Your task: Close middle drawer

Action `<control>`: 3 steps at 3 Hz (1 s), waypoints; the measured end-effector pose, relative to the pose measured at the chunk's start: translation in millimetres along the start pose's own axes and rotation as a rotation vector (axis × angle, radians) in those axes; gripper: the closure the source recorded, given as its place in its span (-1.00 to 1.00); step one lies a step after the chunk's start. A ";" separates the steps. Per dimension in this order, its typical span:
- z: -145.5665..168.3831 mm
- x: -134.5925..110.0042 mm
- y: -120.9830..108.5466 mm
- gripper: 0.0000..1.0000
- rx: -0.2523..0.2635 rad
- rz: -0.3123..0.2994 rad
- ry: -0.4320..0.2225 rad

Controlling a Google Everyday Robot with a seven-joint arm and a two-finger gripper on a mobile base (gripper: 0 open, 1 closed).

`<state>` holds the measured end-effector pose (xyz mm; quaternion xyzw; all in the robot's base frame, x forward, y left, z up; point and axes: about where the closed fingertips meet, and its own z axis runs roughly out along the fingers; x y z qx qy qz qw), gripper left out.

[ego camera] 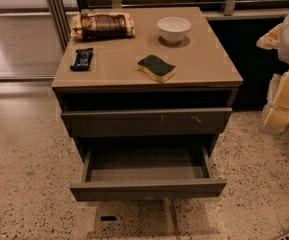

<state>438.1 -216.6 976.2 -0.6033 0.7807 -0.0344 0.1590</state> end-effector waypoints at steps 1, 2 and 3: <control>0.0 0.0 0.0 -1.00 0.000 0.000 0.000; 0.0 0.0 0.0 -0.77 0.000 0.000 0.000; 16.6 6.2 3.2 -0.30 0.012 0.020 -0.033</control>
Offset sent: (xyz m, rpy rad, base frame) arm 0.0000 0.0000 0.0000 0.0000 0.0000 0.0000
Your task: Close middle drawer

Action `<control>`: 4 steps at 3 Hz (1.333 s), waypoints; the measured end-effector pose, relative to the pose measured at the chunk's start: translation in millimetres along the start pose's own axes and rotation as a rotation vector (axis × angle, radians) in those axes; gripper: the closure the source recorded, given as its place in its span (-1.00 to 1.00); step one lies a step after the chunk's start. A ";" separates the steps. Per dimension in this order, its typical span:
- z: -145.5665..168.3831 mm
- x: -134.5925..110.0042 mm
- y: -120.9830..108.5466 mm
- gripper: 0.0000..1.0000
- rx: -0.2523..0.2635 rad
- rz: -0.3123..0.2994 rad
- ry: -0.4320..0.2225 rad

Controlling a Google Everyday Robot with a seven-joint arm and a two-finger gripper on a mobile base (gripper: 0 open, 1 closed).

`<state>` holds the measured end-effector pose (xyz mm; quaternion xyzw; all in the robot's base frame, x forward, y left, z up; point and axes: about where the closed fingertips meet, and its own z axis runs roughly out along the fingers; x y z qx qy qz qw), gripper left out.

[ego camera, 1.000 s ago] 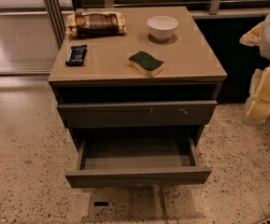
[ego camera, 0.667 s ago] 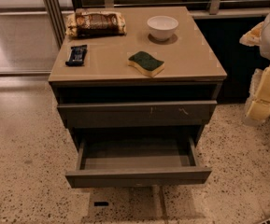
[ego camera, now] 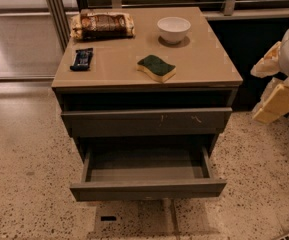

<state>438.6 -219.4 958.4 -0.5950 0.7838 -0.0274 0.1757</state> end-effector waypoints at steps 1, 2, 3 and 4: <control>42.2 5.7 11.1 0.16 -0.025 0.018 -0.059; 97.8 17.9 29.2 0.63 -0.086 0.057 -0.117; 99.7 18.2 30.4 1.00 -0.085 0.058 -0.115; 99.6 18.2 30.4 1.00 -0.085 0.058 -0.115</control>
Offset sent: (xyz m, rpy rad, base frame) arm -0.0035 0.0097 -0.1855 0.2504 0.1308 -0.0165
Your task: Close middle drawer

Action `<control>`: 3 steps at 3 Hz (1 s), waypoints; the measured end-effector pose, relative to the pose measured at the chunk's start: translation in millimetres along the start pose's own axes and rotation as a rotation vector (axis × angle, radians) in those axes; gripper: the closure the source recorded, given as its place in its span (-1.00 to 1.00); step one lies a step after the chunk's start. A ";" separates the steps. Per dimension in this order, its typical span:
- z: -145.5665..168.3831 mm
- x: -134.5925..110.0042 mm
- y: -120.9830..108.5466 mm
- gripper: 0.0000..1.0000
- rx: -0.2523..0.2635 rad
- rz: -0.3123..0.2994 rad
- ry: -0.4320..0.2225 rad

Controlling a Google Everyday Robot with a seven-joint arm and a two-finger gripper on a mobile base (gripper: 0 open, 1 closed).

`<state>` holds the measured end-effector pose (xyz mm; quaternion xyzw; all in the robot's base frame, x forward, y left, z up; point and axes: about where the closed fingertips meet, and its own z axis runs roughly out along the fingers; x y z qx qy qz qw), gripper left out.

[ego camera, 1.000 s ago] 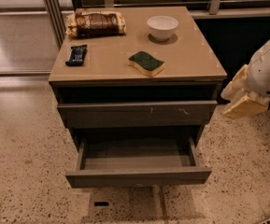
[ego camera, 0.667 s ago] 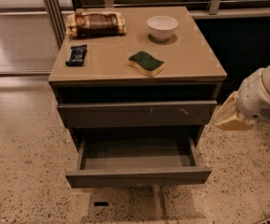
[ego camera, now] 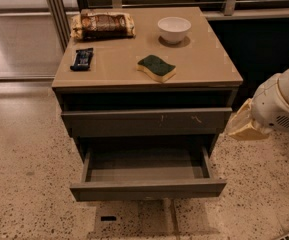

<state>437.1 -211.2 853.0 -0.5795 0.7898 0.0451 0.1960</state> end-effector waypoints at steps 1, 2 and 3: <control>7.0 5.2 1.6 1.00 0.015 -0.006 0.003; 50.0 24.2 12.1 1.00 0.009 0.022 -0.039; 123.0 41.1 22.4 1.00 -0.014 0.076 -0.120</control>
Offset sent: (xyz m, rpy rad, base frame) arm 0.0080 -0.0094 -0.1324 0.1180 -0.0781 -0.0837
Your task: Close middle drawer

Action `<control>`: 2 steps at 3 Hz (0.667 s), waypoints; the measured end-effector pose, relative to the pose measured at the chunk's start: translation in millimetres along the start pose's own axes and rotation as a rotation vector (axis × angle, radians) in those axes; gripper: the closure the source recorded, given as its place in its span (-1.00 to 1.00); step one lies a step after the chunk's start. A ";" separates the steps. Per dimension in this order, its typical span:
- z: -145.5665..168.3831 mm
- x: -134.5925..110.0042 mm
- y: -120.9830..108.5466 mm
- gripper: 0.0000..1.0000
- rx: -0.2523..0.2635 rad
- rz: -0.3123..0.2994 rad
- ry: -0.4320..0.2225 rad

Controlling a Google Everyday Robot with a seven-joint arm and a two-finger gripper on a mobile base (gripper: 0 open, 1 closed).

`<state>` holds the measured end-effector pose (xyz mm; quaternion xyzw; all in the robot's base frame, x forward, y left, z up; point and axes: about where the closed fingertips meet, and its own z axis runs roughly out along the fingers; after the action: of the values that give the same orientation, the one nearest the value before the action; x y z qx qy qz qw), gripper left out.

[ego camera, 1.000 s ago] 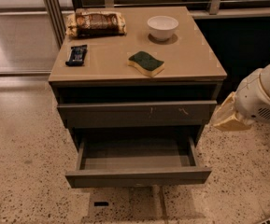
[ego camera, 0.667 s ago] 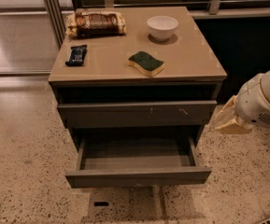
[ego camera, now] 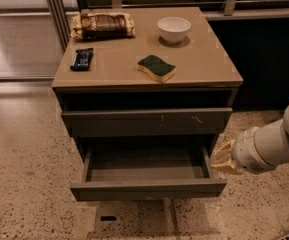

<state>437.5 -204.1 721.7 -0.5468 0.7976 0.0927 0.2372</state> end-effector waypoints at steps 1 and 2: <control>90.4 21.7 6.4 1.00 -0.072 0.069 -0.102; 89.4 20.9 6.2 1.00 -0.070 0.067 -0.101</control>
Offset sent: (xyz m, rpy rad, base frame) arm 0.0114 0.0173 -0.0613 0.0982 0.0178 -0.0085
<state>450.5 -182.6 633.2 -0.5223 0.7987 0.1560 0.2547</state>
